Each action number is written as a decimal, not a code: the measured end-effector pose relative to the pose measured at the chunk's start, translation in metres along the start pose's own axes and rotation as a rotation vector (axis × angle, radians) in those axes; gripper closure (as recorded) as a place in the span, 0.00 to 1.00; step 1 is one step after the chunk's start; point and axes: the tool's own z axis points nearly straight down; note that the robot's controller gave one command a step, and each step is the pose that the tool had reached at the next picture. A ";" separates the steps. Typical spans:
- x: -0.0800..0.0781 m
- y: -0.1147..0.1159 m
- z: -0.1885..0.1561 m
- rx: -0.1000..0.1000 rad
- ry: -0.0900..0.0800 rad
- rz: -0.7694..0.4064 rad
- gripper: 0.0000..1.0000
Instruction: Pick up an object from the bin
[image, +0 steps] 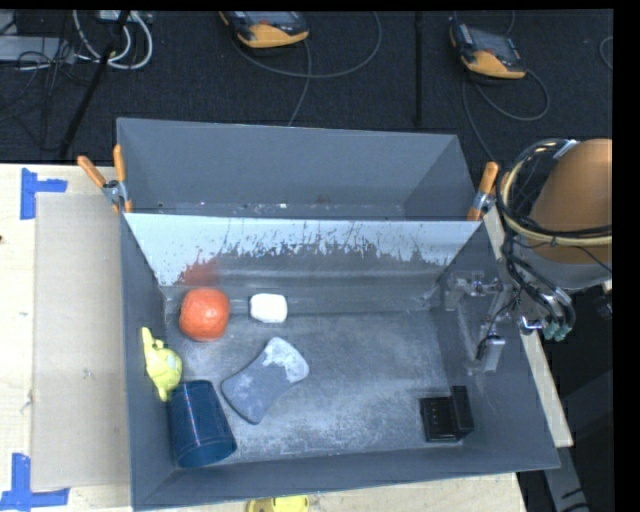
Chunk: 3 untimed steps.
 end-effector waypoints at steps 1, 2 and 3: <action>-0.002 0.001 -0.005 0.001 -0.008 -0.004 0.00; 0.021 -0.009 0.047 0.002 -0.011 -0.091 0.00; 0.049 -0.018 0.063 0.001 -0.006 -0.400 0.00</action>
Offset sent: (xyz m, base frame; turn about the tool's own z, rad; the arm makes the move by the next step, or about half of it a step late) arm -0.0586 -0.0250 -0.1262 -0.2179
